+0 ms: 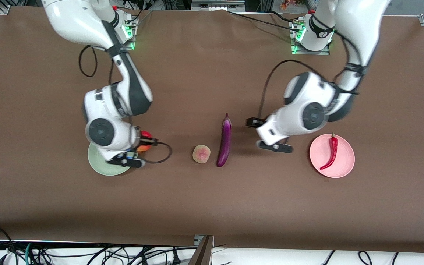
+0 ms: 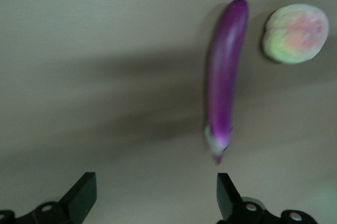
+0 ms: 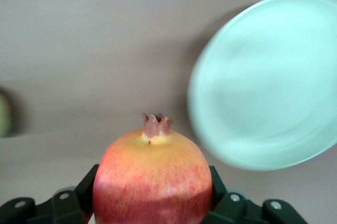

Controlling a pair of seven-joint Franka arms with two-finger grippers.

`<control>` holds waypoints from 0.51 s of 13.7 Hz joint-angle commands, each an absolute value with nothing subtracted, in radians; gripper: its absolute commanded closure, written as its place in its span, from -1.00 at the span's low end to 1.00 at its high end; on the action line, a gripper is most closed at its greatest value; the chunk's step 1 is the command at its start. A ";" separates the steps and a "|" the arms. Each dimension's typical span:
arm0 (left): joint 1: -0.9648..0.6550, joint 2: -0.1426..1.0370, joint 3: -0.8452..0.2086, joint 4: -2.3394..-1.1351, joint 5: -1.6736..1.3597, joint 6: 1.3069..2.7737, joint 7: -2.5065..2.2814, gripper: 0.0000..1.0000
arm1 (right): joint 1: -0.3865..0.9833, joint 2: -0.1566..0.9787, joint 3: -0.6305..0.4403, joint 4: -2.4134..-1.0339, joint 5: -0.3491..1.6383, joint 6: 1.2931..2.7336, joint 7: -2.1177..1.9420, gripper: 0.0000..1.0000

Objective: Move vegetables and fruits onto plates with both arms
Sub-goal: 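Place the pomegranate on the green plate while the left gripper reaches the eggplant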

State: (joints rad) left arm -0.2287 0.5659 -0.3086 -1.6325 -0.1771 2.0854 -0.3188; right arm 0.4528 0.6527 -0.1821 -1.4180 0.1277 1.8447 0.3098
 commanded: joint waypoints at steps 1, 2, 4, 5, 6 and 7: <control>-0.302 0.655 -0.296 -1.623 -0.158 2.245 -0.400 -1.00 | 0.459 0.637 -0.296 -1.515 0.146 1.865 0.090 0.43; -0.322 0.681 -0.296 -1.624 -0.156 2.305 -0.402 -1.00 | 0.457 0.637 -0.319 -1.549 0.147 1.894 0.042 0.33; -0.371 0.741 -0.290 -1.624 -0.158 2.429 -0.403 -1.00 | 0.416 0.637 -0.336 -1.617 0.164 1.974 -0.020 0.25; -0.389 0.759 -0.281 -1.624 -0.158 2.475 -0.408 -1.00 | 0.399 0.638 -0.336 -1.644 0.216 2.008 -0.055 0.09; -0.397 0.775 -0.267 -1.624 -0.156 2.488 -0.408 -1.00 | 0.388 0.641 -0.336 -1.664 0.256 2.037 -0.099 -0.28; -0.406 0.787 -0.259 -1.624 -0.131 2.493 -0.408 -0.93 | 0.379 0.644 -0.336 -1.670 0.274 2.049 -0.107 -0.76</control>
State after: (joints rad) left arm -0.3806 0.7665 -0.2872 -1.6389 -0.1694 2.4744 -0.3900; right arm 0.3920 0.6650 -0.3393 -1.6258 0.2209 2.0108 -0.0584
